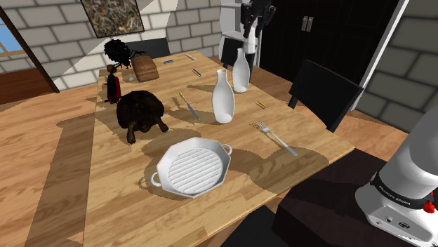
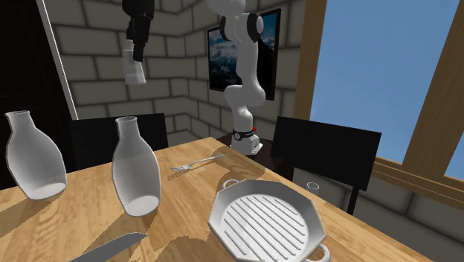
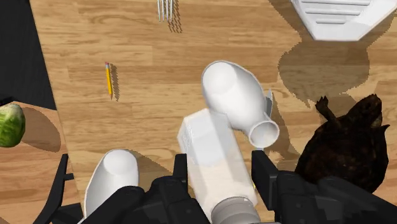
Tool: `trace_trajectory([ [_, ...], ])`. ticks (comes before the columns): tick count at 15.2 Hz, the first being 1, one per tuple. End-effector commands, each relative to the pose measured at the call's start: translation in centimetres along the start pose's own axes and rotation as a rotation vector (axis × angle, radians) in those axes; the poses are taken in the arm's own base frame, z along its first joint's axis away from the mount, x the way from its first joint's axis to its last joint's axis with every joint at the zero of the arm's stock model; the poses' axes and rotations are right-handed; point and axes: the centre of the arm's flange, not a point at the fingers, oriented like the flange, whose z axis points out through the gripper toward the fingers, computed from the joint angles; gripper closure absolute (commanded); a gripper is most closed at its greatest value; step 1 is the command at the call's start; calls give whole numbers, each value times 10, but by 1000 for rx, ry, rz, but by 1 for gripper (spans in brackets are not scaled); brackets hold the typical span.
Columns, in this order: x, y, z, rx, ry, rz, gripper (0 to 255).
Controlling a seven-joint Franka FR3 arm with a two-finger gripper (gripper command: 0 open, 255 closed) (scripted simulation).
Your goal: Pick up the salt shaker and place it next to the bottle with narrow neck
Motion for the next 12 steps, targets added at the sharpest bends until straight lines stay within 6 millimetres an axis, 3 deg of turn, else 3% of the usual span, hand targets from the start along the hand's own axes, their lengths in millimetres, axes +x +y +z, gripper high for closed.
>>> trace_trajectory([
  [1, 21, 15, 2, 0, 0, -1, 255],
  [8, 96, 66, 15, 0, 0, -1, 255],
  [12, 91, 69, 35, 0, 0, -1, 255],
])
